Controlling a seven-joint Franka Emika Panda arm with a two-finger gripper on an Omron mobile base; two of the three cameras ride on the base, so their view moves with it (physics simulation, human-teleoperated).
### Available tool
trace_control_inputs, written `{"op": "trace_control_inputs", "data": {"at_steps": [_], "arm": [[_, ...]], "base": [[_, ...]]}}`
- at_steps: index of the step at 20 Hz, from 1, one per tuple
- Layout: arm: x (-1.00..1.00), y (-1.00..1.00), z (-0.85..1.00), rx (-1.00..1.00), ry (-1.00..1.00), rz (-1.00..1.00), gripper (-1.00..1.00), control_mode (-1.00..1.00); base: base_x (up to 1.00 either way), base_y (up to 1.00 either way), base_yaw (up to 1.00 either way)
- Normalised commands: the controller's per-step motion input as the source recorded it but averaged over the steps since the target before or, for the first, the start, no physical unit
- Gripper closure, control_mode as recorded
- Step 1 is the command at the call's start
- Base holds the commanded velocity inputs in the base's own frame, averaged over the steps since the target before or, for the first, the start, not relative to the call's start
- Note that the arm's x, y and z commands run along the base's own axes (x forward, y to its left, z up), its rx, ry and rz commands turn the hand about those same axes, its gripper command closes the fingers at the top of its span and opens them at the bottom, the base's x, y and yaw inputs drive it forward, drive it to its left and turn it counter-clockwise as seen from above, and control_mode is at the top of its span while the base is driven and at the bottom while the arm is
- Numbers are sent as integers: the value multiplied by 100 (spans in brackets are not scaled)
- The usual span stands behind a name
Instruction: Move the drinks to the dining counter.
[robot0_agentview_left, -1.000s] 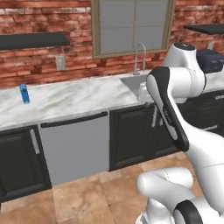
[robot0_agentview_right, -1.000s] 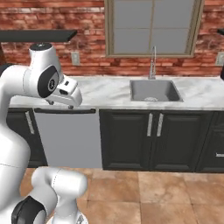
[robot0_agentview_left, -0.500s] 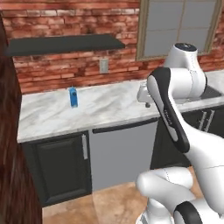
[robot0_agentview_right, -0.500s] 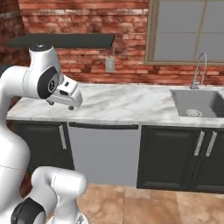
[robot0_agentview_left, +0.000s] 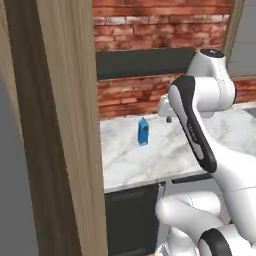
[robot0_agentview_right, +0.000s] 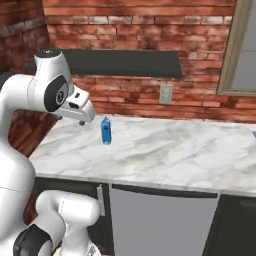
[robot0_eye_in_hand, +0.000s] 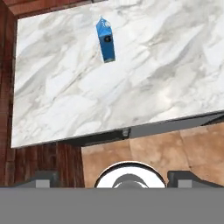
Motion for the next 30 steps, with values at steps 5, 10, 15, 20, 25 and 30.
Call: {"op": "trace_control_inputs", "data": {"at_steps": [5, 10, 15, 20, 25, 30], "arm": [[0, 0, 0, 0, 0, 0, -100, 100], [0, 0, 0, 0, 0, 0, -100, 100], [0, 0, 0, 0, 0, 0, -100, 100], [0, 0, 0, 0, 0, 0, -100, 100], [0, 0, 0, 0, 0, 0, -100, 100], [0, 0, 0, 0, 0, 0, -100, 100]], "base": [[100, 82, 27], [75, -67, 35], [44, -100, -4], [44, -98, -39], [24, -57, -77], [-20, -31, -75]]}}
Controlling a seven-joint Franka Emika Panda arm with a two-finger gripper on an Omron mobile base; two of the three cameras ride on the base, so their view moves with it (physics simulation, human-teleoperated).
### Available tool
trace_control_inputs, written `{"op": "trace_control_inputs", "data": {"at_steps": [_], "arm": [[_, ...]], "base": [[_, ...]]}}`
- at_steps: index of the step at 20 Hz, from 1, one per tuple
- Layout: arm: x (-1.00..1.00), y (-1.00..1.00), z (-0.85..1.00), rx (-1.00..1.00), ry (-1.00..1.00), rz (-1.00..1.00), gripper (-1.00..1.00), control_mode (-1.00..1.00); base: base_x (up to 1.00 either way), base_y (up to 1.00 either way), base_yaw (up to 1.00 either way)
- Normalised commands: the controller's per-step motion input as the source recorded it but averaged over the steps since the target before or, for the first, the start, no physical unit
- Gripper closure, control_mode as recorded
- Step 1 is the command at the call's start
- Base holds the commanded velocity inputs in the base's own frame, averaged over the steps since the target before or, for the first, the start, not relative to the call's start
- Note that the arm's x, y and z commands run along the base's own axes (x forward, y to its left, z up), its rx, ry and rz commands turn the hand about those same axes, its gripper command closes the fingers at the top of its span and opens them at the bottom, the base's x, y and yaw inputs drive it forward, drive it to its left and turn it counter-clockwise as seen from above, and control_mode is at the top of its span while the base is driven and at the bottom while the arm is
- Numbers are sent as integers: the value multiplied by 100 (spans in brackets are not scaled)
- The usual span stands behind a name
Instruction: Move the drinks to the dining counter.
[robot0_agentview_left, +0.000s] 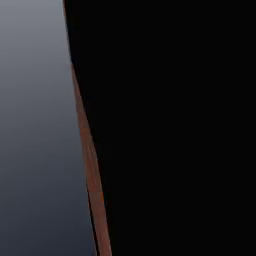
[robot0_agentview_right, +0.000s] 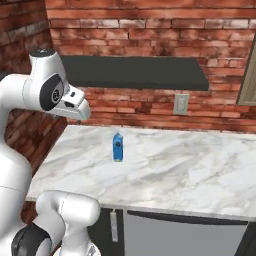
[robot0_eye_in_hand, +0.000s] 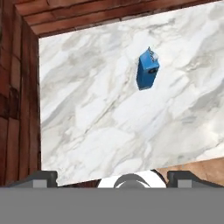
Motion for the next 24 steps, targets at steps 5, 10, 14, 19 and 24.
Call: {"op": "trace_control_inputs", "data": {"at_steps": [5, 10, 14, 19, 24], "arm": [[0, 0, 0, 0, 0, 0, -100, 100], [0, 0, 0, 0, 0, 0, -100, 100], [0, 0, 0, 0, 0, 0, -100, 100], [0, 0, 0, 0, 0, 0, -100, 100], [0, 0, 0, 0, 0, 0, -100, 100]], "base": [[-100, -36, -4], [40, -69, 0], [100, -92, 0], [100, 87, 8], [66, 100, 35]]}}
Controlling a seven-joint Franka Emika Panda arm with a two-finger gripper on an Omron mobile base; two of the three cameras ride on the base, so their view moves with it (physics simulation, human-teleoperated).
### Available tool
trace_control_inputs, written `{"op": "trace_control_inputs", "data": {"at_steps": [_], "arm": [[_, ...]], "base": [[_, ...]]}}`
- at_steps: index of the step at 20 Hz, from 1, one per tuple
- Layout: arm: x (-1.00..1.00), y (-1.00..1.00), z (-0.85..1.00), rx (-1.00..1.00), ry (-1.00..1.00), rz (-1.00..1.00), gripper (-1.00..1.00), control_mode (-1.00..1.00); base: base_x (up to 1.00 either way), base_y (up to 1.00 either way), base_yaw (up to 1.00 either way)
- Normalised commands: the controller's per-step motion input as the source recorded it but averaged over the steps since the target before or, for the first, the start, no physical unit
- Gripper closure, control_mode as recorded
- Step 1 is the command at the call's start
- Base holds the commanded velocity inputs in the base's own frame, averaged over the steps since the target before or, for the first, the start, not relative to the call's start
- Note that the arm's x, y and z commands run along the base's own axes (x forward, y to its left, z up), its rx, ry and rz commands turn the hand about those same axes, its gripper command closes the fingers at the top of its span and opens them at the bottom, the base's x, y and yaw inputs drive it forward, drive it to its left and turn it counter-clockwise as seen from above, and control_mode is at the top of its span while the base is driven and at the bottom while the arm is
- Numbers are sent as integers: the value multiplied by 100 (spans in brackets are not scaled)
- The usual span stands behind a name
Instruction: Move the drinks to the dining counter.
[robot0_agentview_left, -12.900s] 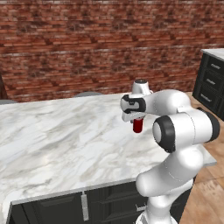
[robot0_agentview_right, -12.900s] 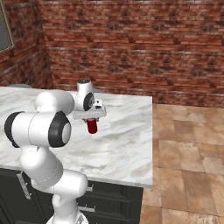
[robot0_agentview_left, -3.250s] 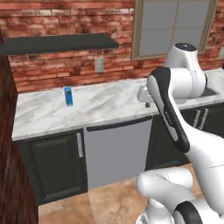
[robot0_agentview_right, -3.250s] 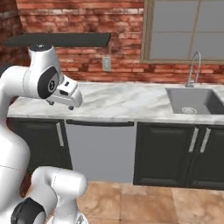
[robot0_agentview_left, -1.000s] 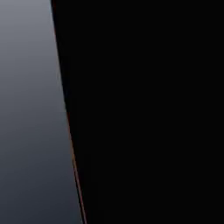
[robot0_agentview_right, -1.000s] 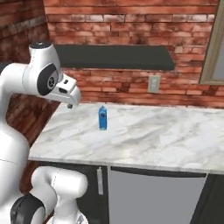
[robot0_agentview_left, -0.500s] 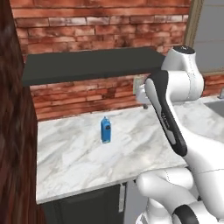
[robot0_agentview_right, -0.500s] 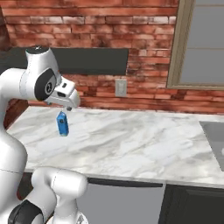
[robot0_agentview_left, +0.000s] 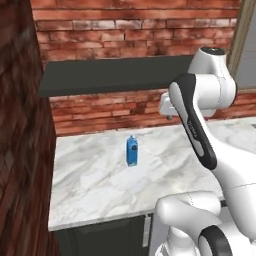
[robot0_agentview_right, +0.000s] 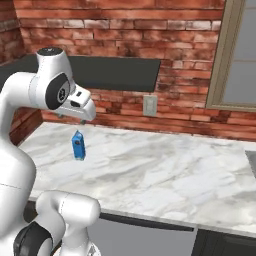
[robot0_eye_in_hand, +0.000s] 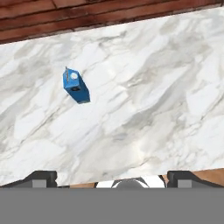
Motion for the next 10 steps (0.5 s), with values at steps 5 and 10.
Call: {"op": "trace_control_inputs", "data": {"at_steps": [5, 10], "arm": [[0, 0, 0, 0, 0, 0, -100, 100], [0, 0, 0, 0, 0, 0, -100, 100]], "base": [[95, 9, 71], [100, 0, 64]]}}
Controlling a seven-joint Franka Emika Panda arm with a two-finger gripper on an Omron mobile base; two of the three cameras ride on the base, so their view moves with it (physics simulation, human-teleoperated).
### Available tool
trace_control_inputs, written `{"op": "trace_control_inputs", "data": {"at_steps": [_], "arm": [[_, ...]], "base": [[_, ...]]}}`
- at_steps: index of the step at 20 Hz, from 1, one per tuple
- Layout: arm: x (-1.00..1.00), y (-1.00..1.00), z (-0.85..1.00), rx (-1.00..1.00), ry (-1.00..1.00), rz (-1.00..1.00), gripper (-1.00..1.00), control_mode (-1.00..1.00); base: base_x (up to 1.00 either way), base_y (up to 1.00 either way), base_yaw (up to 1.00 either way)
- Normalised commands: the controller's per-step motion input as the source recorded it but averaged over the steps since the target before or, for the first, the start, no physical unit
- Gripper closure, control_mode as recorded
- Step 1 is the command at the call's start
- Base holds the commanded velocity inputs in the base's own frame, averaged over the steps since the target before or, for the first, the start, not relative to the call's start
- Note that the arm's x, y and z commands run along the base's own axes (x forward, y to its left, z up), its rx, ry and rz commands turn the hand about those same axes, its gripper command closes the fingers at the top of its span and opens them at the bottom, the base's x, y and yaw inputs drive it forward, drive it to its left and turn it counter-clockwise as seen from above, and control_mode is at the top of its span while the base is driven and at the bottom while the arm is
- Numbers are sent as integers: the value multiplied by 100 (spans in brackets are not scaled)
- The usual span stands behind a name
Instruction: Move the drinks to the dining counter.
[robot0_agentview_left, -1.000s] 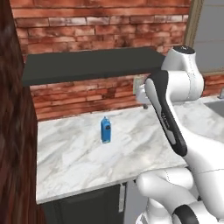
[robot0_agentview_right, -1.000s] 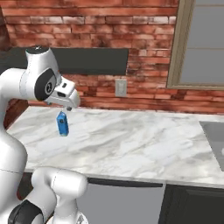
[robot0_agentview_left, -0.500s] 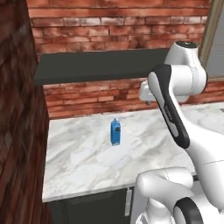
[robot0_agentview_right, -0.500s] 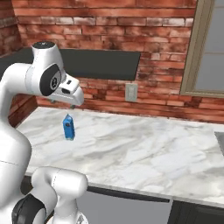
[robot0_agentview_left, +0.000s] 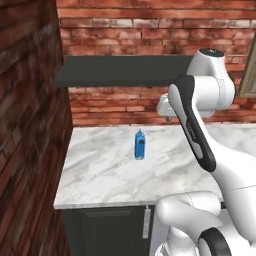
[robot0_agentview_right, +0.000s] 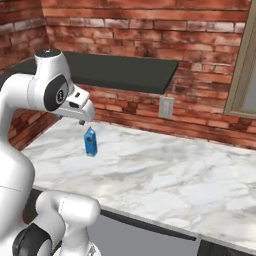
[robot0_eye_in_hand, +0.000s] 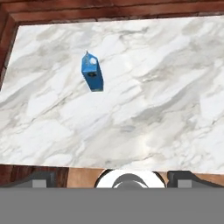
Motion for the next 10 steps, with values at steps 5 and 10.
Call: {"op": "trace_control_inputs", "data": {"at_steps": [5, 10], "arm": [[18, 5, -8, -1, 1, 8, -100, -100], [53, 47, -25, -13, 5, 16, -100, -100]], "base": [[80, 5, 45], [0, 0, 0]]}}
